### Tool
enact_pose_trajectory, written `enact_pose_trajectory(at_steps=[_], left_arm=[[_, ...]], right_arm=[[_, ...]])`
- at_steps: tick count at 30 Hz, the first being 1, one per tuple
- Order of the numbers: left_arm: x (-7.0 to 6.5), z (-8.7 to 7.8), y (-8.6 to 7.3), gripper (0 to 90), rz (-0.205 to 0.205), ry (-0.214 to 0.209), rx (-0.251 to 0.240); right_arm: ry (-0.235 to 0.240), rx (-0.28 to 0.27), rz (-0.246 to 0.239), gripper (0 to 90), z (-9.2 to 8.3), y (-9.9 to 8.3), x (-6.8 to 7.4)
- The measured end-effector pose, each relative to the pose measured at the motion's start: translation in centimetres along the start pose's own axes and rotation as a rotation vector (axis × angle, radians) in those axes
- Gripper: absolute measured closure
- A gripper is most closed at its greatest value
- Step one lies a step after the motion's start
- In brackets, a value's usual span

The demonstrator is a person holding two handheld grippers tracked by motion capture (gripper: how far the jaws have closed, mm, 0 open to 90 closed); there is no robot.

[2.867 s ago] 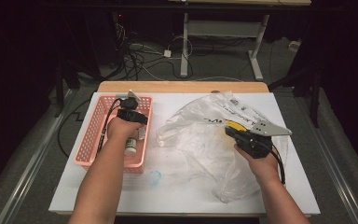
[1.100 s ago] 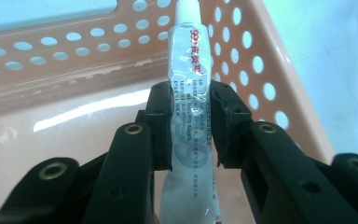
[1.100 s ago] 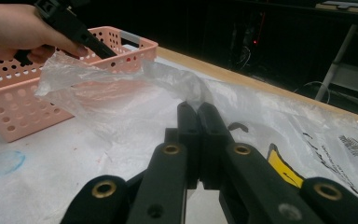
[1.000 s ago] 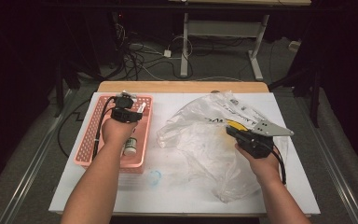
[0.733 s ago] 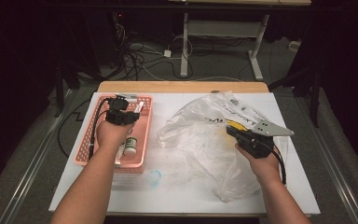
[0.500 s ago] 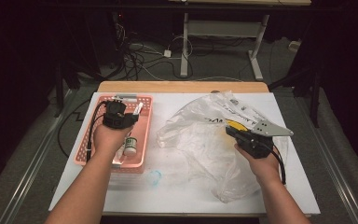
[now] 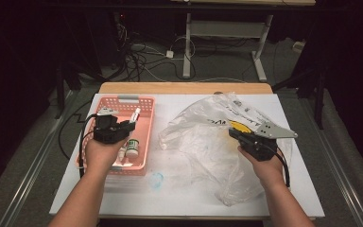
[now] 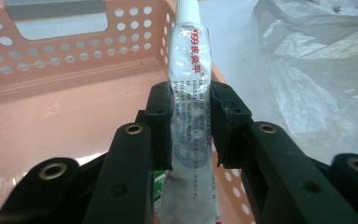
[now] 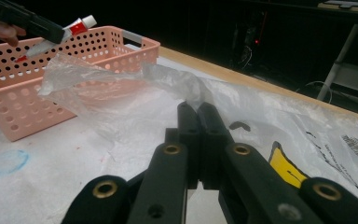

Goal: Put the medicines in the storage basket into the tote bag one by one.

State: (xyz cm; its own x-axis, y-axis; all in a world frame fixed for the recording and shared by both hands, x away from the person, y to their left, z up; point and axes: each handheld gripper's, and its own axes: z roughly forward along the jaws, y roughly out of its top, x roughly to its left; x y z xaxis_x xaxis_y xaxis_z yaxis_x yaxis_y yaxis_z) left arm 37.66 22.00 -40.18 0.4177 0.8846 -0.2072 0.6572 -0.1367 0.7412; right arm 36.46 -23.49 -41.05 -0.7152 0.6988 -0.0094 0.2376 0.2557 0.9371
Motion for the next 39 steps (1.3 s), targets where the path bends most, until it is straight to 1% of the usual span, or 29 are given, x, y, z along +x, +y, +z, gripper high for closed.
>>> enact_pose_trajectory(at_steps=[4, 6, 8, 10, 12, 15, 18, 22, 30, 31, 33, 39], left_arm=[[-0.7, -0.9, -0.6, 69.6, 0.015, -0.023, -0.034], [-1.3, -1.3, -0.8, 69.6, 0.031, -0.035, -0.051], [-2.2, -1.7, -1.0, 69.5, 0.055, -0.047, -0.066], [-3.2, -2.0, -1.2, 69.5, 0.074, -0.071, -0.082], [-4.2, -2.4, -1.4, 69.5, 0.087, -0.095, -0.103], [-5.5, -2.6, -1.7, 69.5, 0.107, -0.127, -0.116], [-7.1, -2.6, -2.1, 69.5, 0.139, -0.16, -0.112], [-8.8, -2.0, -2.6, 69.5, 0.168, -0.193, -0.101], [-10.9, -0.6, -3.3, 69.5, 0.208, -0.228, -0.072], [-11.1, -0.4, -3.4, 69.5, 0.216, -0.23, -0.068], [-11.6, 0.1, -3.5, 69.5, 0.218, -0.241, -0.062], [-12.5, 1.4, -3.8, 69.5, 0.238, -0.251, -0.051]], right_arm=[[-0.001, 0.003, -0.004, 90.0, 0.0, 0.0, 0.1], [-0.003, 0.003, -0.002, 90.0, 0.0, 0.0, 0.1], [-0.004, 0.003, -0.002, 90.0, 0.0, 0.0, 0.1], [-0.004, 0.003, -0.002, 90.0, 0.0, 0.0, 0.1], [-0.003, 0.003, -0.003, 90.0, 0.0, 0.0, 0.1], [-0.005, 0.003, -0.002, 90.0, 0.1, 0.0, 0.2], [-0.006, 0.004, -0.005, 90.0, 0.0, 0.0, 0.1], [-0.006, 0.004, -0.005, 90.0, 0.0, 0.1, 0.1], [-0.007, -0.002, -0.007, 90.0, -0.2, 0.1, 0.1], [-0.008, -0.002, -0.007, 90.0, -0.2, 0.1, 0.1], [-0.008, 0.0, -0.004, 90.0, -0.2, 0.1, 0.1], [-0.008, 0.001, -0.005, 90.0, -0.1, 0.1, 0.1]])
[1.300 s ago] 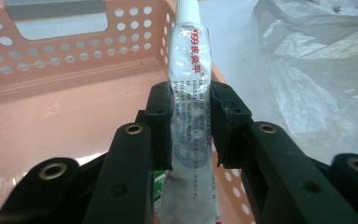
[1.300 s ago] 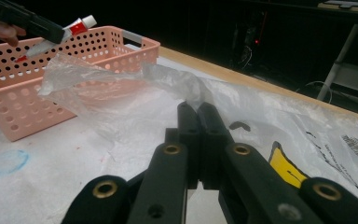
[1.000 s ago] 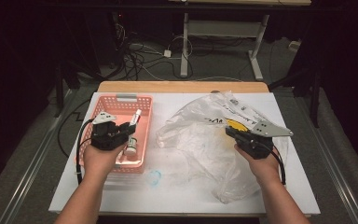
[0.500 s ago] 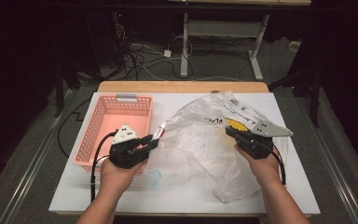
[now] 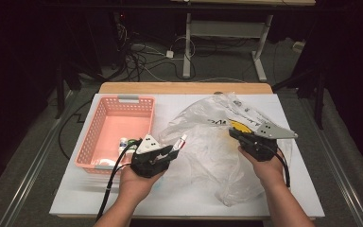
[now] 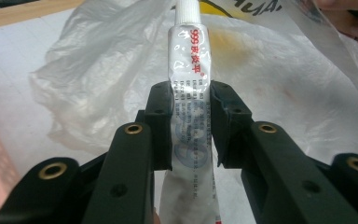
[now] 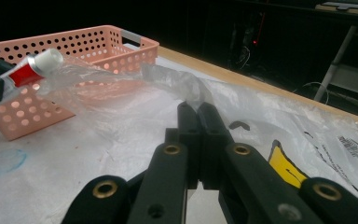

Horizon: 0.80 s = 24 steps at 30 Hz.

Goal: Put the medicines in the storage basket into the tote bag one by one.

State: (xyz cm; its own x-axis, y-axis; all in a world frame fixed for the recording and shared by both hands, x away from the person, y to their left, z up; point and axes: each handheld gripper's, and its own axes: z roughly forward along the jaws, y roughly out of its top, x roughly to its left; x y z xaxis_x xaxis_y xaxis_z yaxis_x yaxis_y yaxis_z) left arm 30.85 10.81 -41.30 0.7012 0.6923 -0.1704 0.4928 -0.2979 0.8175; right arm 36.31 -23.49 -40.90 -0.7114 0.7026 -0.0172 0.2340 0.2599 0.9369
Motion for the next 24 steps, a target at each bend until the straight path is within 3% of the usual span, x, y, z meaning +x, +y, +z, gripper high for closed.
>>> enact_pose_trajectory(at_steps=[14, 24], left_arm=[[-1.0, 2.8, 0.1, 69.4, 0.023, -0.015, 0.007], [-0.9, 4.5, 0.4, 69.4, 0.01, -0.017, 0.014]], right_arm=[[-0.002, -0.004, -0.002, 90.0, -0.1, 0.1, 0.1], [-0.004, -0.009, 0.001, 90.0, -0.2, 0.1, 0.1]])
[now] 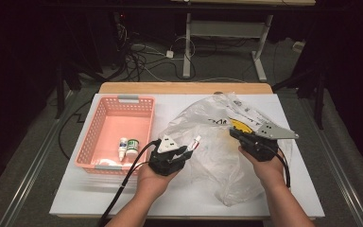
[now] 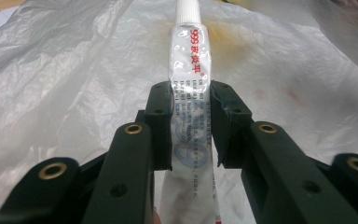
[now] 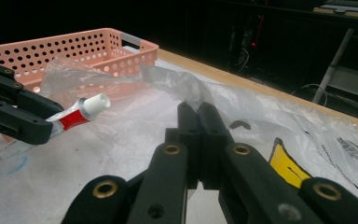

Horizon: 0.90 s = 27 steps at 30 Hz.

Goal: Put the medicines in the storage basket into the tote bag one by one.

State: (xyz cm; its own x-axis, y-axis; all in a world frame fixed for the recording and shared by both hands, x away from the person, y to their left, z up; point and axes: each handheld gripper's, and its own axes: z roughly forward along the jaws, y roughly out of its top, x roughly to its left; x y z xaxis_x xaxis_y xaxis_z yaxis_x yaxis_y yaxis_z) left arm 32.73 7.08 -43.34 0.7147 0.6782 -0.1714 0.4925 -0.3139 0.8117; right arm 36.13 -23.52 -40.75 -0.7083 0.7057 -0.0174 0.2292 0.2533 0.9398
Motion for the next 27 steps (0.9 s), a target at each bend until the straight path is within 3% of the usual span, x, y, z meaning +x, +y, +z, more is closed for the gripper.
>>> enact_pose_trajectory(at_steps=[5, 16, 27], left_arm=[[0.2, 0.8, 0.3, 69.4, -0.017, -0.007, -0.004], [-1.0, 2.9, 1.2, 69.4, 0.027, 0.005, 0.023], [-1.7, 6.3, 2.5, 69.4, 0.046, -0.003, 0.06]], right_arm=[[0.002, 0.0, -0.002, 90.0, 0.0, 0.0, 0.2], [0.001, -0.01, -0.004, 90.0, -0.1, 0.2, 0.3], [0.011, -0.022, -0.002, 90.0, 0.0, 0.4, 0.4]])
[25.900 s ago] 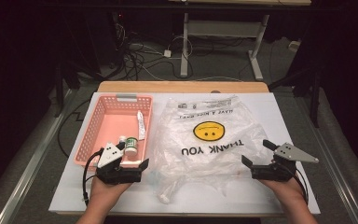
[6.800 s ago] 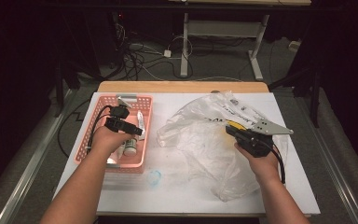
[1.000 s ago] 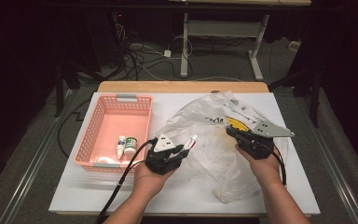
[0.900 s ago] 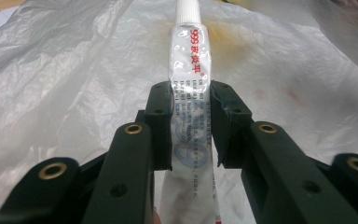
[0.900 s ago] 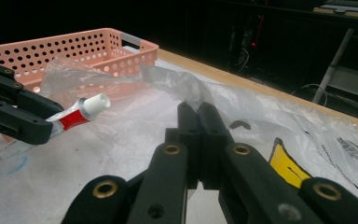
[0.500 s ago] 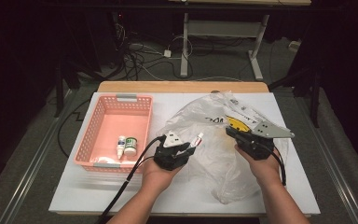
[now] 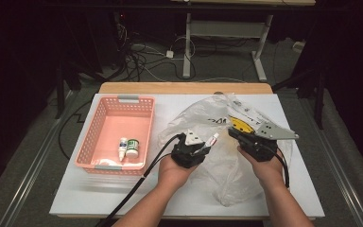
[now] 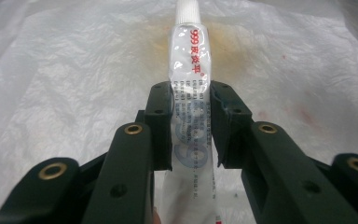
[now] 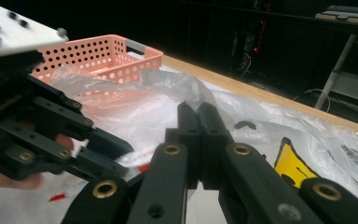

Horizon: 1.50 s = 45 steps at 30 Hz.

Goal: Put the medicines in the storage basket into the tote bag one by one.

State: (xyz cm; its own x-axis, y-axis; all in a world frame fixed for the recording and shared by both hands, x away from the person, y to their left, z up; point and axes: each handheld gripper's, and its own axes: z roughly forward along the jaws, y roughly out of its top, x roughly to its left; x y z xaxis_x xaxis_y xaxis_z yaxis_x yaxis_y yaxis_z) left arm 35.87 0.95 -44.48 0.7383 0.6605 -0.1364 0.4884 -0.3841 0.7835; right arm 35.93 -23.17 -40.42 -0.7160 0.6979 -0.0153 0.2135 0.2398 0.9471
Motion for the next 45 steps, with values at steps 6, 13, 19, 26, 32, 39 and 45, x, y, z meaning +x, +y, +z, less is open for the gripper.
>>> enact_pose_trajectory(at_steps=[6, 13, 19, 26, 32, 39, 45], left_arm=[[-0.1, 2.0, 0.4, 69.3, -0.007, 0.001, 0.012], [0.0, 4.0, 0.7, 69.3, -0.022, 0.0, 0.007], [-0.3, 5.5, 1.0, 69.2, -0.016, -0.004, 0.002], [-0.6, 7.1, 1.0, 69.1, -0.01, 0.008, -0.001], [-0.4, 7.7, 0.7, 69.1, -0.039, 0.021, 0.017], [-0.5, 7.1, 0.9, 58.4, -0.011, -0.016, 0.015], [-0.9, 6.0, 0.7, 46.5, -0.01, -0.073, 0.009]], right_arm=[[0.001, -0.003, 0.003, 90.0, 0.0, 0.0, 0.0], [0.002, -0.005, 0.003, 90.0, 0.1, 0.1, -0.1], [-0.003, -0.005, 0.003, 90.0, 0.1, 0.1, -0.2], [-0.002, -0.005, 0.01, 90.0, 0.1, 0.0, -0.4], [-0.007, 0.0, 0.012, 90.0, 0.1, -0.1, -0.6], [-0.008, -0.001, 0.015, 90.0, 0.0, -0.1, -0.7], [-0.007, 0.001, 0.014, 90.0, 0.0, -0.1, -0.6]])
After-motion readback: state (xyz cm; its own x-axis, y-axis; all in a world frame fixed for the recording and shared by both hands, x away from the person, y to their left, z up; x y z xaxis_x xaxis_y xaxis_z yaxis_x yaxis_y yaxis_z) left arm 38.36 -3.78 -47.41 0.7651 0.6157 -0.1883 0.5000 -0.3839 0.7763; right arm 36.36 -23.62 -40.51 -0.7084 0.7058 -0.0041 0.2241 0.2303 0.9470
